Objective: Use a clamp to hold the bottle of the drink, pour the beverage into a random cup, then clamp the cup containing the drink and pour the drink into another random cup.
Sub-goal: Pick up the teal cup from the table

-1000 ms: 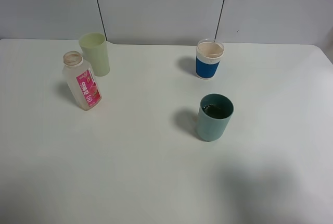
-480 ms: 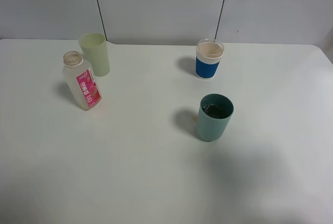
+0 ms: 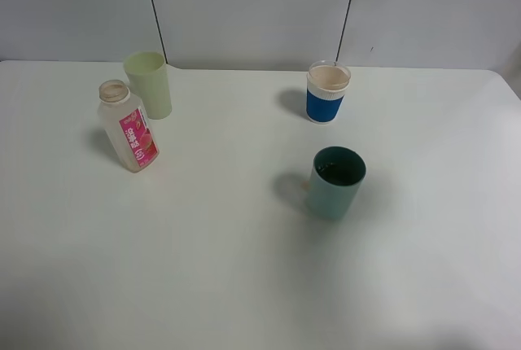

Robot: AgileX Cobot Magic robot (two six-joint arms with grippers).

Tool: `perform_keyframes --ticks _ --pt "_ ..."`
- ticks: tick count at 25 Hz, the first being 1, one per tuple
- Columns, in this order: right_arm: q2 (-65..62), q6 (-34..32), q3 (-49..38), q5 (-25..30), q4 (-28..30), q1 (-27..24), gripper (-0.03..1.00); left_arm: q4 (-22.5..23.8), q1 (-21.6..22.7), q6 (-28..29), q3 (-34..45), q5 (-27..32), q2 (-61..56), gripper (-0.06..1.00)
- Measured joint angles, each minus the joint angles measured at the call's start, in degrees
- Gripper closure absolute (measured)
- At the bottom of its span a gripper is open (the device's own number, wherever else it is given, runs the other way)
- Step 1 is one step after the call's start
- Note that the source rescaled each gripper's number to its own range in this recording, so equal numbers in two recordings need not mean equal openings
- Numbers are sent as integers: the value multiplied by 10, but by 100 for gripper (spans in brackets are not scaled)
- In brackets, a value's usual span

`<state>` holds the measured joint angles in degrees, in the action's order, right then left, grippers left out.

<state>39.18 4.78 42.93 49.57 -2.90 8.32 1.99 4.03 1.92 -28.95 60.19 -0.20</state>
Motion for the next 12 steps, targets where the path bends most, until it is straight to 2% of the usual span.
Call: perform_keyframes --ticks 5,6,9,12 --pt "63 0 0 -71 0 98 -3 0 0 0 0 0 0 -6" --pt "63 0 0 -71 0 98 -3 0 0 0 0 0 0 -6" --pt "129 1 0 -108 0 155 -3 0 0 0 0 0 0 -6" --pt "163 1 0 -122 -3 179 -3 0 0 0 0 0 0 -6"
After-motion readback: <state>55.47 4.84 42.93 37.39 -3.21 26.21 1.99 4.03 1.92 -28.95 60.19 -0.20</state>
